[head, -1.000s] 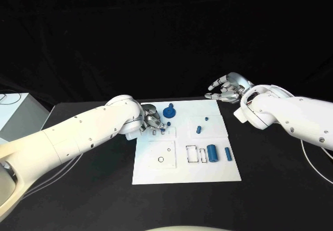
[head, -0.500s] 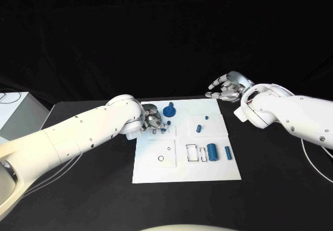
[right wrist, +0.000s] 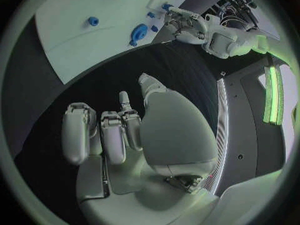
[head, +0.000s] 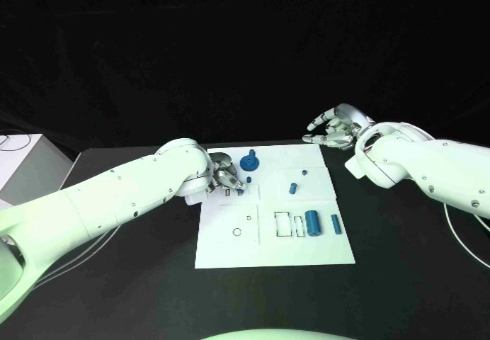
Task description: Assemble the parts on the task board
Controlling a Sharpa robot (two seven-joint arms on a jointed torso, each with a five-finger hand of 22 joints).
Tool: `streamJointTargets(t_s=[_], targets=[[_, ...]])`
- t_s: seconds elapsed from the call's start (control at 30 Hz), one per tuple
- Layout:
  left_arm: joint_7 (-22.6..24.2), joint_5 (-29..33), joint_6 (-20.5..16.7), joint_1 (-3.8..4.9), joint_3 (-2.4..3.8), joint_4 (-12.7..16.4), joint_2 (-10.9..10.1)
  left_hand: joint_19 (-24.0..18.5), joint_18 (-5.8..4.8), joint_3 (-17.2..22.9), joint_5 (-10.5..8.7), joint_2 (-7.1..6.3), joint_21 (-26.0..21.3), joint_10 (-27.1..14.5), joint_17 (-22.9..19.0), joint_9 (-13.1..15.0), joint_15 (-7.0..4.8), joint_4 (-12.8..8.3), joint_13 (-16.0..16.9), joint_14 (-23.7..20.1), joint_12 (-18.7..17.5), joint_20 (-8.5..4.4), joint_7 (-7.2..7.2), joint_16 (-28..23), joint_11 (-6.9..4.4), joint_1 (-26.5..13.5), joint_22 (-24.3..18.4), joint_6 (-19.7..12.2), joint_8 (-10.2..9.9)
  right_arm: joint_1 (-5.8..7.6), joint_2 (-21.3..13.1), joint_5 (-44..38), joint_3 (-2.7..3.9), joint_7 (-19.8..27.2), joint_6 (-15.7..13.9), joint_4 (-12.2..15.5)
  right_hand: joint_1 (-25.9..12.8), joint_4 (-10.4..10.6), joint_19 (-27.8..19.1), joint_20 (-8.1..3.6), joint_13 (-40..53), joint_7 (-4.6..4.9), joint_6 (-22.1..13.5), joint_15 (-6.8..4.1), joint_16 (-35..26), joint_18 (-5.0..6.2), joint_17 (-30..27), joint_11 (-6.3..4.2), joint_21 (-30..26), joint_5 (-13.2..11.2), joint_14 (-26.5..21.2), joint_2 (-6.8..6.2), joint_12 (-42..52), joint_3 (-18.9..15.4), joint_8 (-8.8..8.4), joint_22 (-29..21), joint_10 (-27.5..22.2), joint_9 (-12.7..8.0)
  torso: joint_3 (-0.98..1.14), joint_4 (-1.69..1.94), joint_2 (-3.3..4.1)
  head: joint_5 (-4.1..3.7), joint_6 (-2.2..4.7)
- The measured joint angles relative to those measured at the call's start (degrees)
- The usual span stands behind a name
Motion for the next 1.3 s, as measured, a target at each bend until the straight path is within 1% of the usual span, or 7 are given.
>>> streamJointTargets(t_s=[0.67,1.17,1.3], targets=[[-0.1,-0.6,1.7,0.0,0.03,-0.2,-0.1,0.0,0.0,-0.2,0.28,0.2,0.0,0.0,0.0,0.2,0.0,-0.2,-0.2,0.0,0.0,0.0,0.09,0.0,0.0,0.2,0.2,0.1,0.0,-0.08,0.0,0.0,0.0,0.0,0.0,0.0,0.0,0.0,0.0,0.0,0.0,0.0,0.0,0.0,0.0,0.0,0.0,0.0,0.0,0.0,0.0,0.0,0.0,0.0,0.0,0.0,0.0,0.0,-0.02,-0.02,-0.01,0.18,-0.35],[-0.1,-0.6,1.9,-0.02,0.0,-0.6,0.1,0.0,0.0,-0.2,0.27,0.2,0.0,0.0,0.0,0.2,0.01,-0.2,-0.3,0.0,0.0,0.0,0.14,0.0,0.01,0.2,0.2,0.1,-0.2,-0.09,0.0,0.0,0.0,0.0,0.1,0.0,0.0,0.0,0.0,0.0,0.0,0.0,0.0,0.0,0.0,0.0,0.0,0.0,0.0,0.0,0.0,0.0,0.0,0.0,0.0,0.0,0.0,0.0,-0.02,-0.01,-0.02,0.18,-0.35],[-0.1,-0.6,1.9,-0.01,0.03,-0.8,0.2,0.0,0.0,-0.2,0.26,0.2,0.0,0.0,0.0,0.2,0.01,-0.2,-0.3,0.0,0.0,0.0,0.15,0.0,0.01,0.2,0.2,0.1,-0.2,-0.09,0.0,0.0,0.0,0.0,0.1,0.0,0.0,0.0,0.0,0.0,0.0,0.0,0.0,0.0,0.0,0.0,0.0,0.0,0.0,0.0,0.0,0.0,0.0,0.0,0.0,0.0,0.0,0.0,0.01,-0.02,0.0,0.18,-0.37]])
